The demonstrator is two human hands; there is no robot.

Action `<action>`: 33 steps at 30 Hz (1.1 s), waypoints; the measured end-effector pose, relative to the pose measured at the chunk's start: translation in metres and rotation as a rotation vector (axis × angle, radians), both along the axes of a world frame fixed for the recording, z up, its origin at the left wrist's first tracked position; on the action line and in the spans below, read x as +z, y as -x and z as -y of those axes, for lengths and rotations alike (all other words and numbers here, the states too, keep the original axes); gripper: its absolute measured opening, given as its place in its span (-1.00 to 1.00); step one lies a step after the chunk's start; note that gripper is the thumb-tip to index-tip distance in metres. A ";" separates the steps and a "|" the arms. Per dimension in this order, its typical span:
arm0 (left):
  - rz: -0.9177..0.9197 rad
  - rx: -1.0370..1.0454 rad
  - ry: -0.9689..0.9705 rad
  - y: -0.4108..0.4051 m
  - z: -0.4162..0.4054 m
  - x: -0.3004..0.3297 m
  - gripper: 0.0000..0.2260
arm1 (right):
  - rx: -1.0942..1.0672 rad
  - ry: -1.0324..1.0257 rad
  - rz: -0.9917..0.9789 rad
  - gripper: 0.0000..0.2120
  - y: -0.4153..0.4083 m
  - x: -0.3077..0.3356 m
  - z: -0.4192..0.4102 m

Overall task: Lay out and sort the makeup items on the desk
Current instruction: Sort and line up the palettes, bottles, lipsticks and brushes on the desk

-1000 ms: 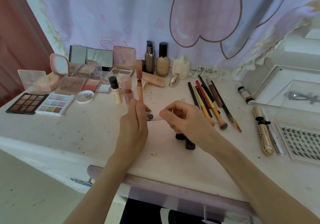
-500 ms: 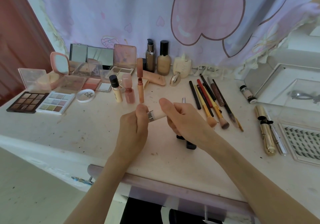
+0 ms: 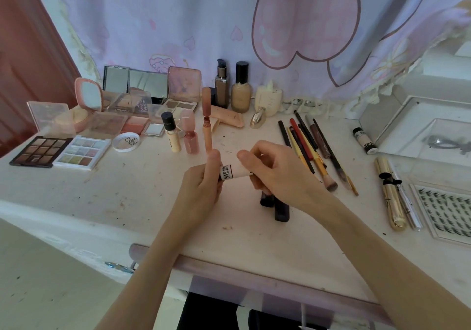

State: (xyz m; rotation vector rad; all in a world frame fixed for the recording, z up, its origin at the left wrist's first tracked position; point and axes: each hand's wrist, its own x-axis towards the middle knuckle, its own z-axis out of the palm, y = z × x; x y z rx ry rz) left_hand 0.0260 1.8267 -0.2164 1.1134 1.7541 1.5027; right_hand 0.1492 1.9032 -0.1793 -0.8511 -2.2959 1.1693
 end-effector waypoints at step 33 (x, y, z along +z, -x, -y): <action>0.019 0.068 -0.120 0.005 0.000 -0.003 -0.57 | 0.139 0.134 0.123 -0.85 -0.008 0.009 -0.004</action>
